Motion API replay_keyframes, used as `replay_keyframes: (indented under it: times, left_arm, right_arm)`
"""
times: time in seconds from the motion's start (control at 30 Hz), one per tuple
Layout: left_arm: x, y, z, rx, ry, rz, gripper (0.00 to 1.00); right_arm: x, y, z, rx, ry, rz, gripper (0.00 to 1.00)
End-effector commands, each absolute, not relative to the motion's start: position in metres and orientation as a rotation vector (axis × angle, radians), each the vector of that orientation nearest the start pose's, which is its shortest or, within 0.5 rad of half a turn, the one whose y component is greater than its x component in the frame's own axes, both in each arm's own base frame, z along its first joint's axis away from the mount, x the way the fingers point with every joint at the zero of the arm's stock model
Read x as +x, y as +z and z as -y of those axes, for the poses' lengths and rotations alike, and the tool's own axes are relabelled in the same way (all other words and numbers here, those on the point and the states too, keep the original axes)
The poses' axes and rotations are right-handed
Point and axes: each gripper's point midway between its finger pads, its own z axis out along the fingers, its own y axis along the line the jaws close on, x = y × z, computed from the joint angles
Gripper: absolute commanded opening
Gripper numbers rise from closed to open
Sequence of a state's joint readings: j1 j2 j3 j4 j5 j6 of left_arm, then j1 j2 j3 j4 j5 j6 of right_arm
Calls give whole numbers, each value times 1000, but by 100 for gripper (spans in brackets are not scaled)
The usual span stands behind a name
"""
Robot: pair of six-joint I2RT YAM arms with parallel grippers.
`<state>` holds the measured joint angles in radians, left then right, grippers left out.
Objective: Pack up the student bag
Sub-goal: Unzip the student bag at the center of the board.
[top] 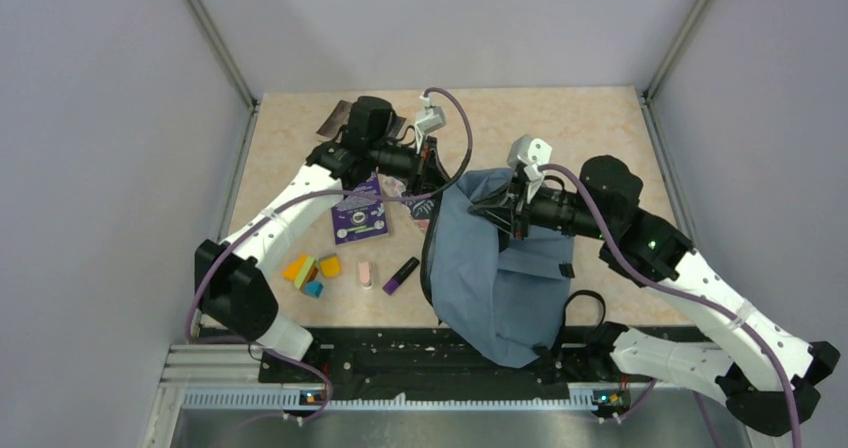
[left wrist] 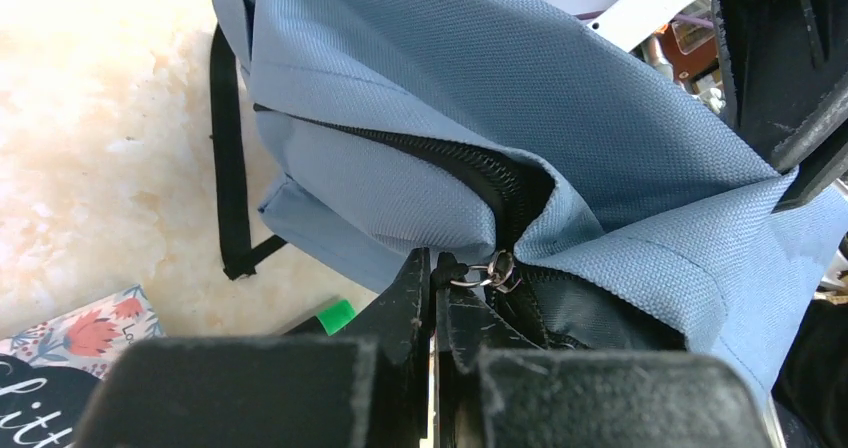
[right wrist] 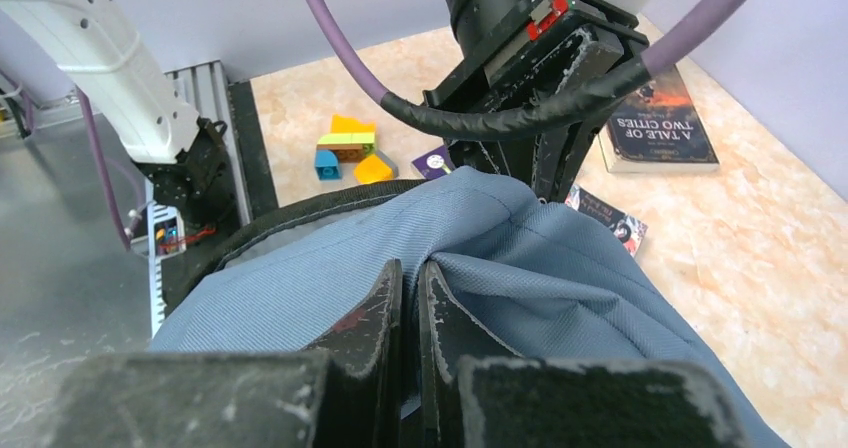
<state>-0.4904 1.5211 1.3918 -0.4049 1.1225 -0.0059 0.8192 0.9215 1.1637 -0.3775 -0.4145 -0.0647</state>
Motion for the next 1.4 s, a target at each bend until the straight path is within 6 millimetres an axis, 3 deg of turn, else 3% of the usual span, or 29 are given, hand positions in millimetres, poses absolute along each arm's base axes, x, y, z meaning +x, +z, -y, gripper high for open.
replay_keyframes:
  times: [0.0,0.13,0.23,0.33,0.53,0.63,0.7,0.83,0.97,1.07,1.2,1.37]
  left_arm:
    - [310,258,302,987,-1200,-1891,0]
    - [302,309,304,897,-1246,-1746,0]
    - [283,361,302,856,-1307,-1572,0]
    - [266,407,297,849,-1287,-1450,0]
    - [240,479,284,843,-1270,-1309,0]
    - [224,506,278,842,-1287,-1261,0]
    - [218,515,274,829,-1285,-1264,0]
    - [220,512,270,798,-1254,-1294,0]
    - [234,485,273,769,-1237,-1384,0]
    - [249,460,276,745,-1219,-1453,0]
    - [269,431,282,720,-1199,-1523,0]
    - [288,413,289,677,-1197,-1557,0]
  right_arm:
    - [111,454,-259,-979,1065,-1072,0]
    - [154,461,-240,-732,896,-1139,0]
    - [177,483,-224,-562,818,-1139,0]
    - [179,513,-223,-517,830,-1082,0]
    - [174,557,-247,-512,972,-969,0]
    - [180,569,-246,-447,999,-952,0]
    - [189,564,-244,-377,1003,-973,0]
    - [231,516,-237,-212,887,-1127,0]
    - [260,450,-230,-144,752,-1283,0]
    - [275,402,-212,-63,645,-1371,1]
    - [284,366,-188,-1,506,-1442,27]
    - [283,351,-180,-31,429,-1507,64]
